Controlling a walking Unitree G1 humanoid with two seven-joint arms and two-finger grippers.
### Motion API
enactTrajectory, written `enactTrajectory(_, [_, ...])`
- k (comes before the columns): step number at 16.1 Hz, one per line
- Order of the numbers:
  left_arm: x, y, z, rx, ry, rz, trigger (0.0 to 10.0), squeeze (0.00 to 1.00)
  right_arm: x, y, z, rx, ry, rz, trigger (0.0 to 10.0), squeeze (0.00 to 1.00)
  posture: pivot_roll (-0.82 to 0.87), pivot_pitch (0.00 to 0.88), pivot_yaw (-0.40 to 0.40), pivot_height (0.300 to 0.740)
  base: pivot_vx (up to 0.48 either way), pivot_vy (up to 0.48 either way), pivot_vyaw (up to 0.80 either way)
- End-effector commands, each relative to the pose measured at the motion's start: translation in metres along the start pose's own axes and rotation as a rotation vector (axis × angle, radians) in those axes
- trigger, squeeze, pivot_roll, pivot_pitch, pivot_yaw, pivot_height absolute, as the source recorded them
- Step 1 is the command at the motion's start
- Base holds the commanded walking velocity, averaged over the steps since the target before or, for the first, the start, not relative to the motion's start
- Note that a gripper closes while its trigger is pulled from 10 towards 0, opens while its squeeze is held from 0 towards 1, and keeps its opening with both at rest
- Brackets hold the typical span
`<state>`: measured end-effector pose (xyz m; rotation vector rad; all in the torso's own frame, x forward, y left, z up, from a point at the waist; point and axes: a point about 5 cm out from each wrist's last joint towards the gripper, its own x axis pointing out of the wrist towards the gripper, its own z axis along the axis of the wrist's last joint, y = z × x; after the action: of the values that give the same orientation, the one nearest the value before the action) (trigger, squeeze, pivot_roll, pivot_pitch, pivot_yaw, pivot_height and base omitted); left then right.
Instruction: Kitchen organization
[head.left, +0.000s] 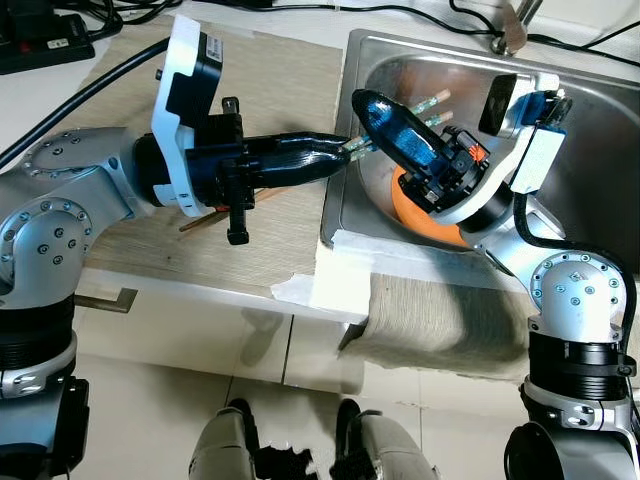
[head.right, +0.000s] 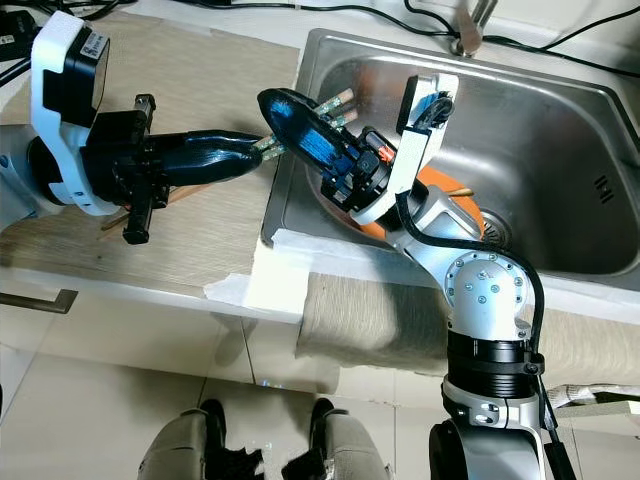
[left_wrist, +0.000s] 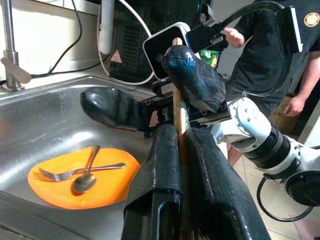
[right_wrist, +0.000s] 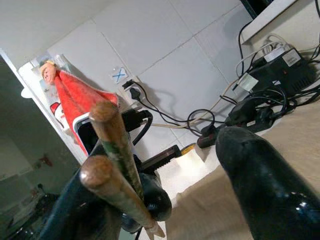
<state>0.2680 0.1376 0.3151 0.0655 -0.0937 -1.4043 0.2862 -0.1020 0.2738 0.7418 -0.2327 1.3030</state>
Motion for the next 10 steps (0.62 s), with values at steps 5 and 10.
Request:
enactTrajectory(5, [0.0114,-0.0127,0.0063,0.031,0.001,-0.096,0.0,0.00,-0.0023,-0.0024,-0.0022,-0.005,0.019,-0.026,0.0,0.00,-0.12,0.163,-0.089,0.740,0.000,0.000,0.00])
enactTrajectory(10, [0.0086,-0.0103,0.0048,0.032,-0.001,-0.086,0.0,0.00,-0.0025,-0.0042,-0.0023,-0.010,0.020,-0.031,0.0,0.00,-0.12,0.162,-0.088,0.740,0.000,0.000,0.00])
